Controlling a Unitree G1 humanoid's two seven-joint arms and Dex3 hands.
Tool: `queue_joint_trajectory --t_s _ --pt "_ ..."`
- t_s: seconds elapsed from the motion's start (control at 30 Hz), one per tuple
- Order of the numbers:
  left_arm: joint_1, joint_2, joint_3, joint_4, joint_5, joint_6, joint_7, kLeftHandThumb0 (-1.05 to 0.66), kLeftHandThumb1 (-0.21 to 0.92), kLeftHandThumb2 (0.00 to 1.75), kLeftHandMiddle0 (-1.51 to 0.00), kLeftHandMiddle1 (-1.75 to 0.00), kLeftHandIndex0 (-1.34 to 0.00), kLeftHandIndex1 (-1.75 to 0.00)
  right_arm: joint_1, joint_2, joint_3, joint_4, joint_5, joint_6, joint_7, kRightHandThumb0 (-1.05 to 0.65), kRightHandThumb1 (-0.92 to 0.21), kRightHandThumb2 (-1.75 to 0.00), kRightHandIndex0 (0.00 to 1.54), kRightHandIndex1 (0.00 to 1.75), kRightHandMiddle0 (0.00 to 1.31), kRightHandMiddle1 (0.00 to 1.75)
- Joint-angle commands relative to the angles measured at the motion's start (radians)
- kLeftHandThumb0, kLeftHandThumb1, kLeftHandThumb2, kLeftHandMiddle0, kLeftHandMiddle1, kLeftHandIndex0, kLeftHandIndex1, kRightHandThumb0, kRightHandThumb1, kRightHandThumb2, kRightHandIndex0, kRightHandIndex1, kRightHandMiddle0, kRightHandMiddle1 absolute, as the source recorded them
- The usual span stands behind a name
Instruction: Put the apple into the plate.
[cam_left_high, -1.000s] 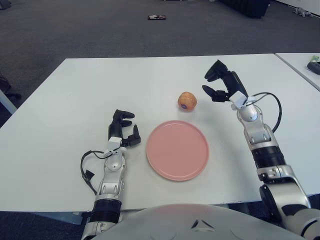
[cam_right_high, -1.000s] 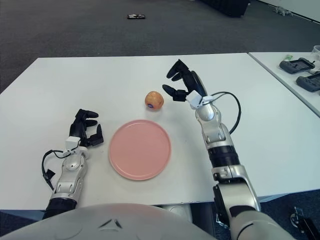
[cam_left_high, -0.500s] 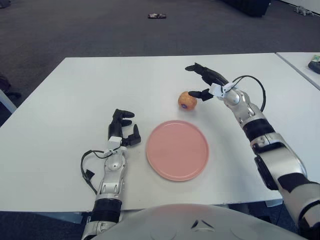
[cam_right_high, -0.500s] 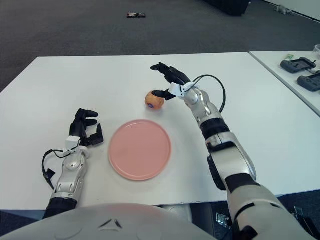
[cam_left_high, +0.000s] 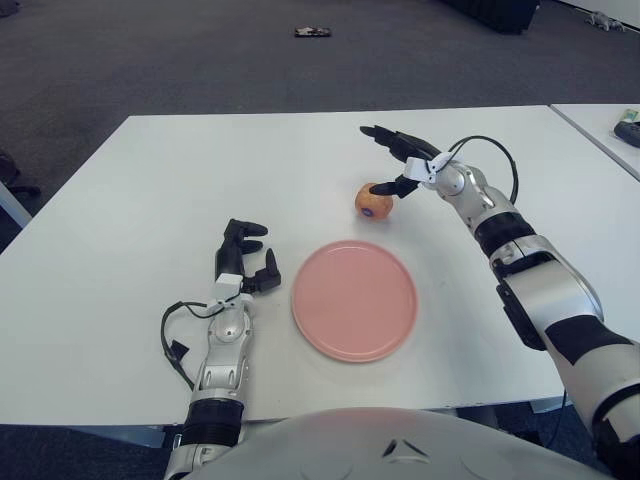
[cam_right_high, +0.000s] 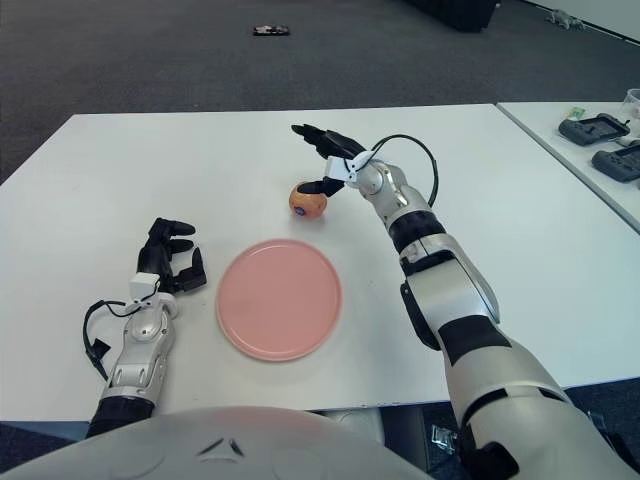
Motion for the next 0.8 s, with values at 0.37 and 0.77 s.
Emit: queue_joint_trajectory --t_s 0.37,0.77 --pt "0.045 -0.005 -0.002 -0.007 0.012 0.041 0.01 -0.01 0.29 1.37 -0.66 -1.73 -0.38 -1.75 -0.06 0.059 0.088 0.145 -0.08 -0.006 -0.048 -0.95 -0.3 -0.85 0.0 0.0 0.0 0.0" --pt "0.047 -0.008 -0.002 -0.006 0.012 0.044 0.012 -0.01 0.29 1.37 -0.65 -1.74 -0.38 -1.75 -0.047 0.09 0.173 0.197 -0.155 -0.013 -0.049 -1.04 -0.43 -0.74 0.0 0.0 0.0 0.0"
